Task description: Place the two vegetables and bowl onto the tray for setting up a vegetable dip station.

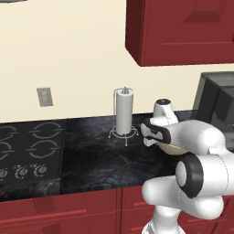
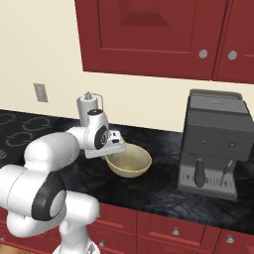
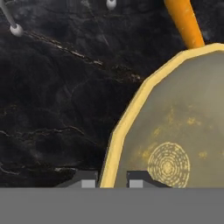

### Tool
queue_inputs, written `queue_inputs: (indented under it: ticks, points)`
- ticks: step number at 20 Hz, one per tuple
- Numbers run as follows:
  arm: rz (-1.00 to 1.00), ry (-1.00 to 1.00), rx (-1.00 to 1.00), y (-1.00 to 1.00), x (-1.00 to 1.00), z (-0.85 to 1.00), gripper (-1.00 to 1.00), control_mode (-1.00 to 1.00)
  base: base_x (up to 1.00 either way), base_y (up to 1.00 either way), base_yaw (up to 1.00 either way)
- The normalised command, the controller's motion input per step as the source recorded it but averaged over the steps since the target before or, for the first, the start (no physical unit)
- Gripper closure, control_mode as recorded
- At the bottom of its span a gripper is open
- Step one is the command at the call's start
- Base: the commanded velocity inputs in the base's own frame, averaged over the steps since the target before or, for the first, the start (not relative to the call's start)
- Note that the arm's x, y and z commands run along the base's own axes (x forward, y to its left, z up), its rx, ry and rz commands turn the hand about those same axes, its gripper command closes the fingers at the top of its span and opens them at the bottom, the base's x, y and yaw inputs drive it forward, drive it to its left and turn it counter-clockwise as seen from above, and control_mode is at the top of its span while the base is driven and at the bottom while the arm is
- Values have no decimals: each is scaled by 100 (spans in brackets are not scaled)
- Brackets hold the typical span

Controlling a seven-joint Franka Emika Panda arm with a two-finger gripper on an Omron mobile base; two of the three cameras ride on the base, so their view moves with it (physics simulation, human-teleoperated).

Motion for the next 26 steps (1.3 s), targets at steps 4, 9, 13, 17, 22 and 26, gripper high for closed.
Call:
queue_inputs:
  ticks: [4, 9, 13, 17, 22, 26]
  points:
    - [8, -6, -9, 0, -42, 42, 100, -100, 0, 0, 0]
    - [17, -9, -11, 0, -45, 33, 100, -100, 0, 0, 0]
    - [31, -7, -10, 0, -28, 21, 100, -100, 0, 0, 0]
    - [34, -1, -8, 0, -32, 17, 100, -100, 0, 0, 0]
    - [24, 0, -8, 0, -45, 32, 100, -100, 0, 0, 0]
    - [15, -3, -7, 0, -43, 40, 100, -100, 0, 0, 0]
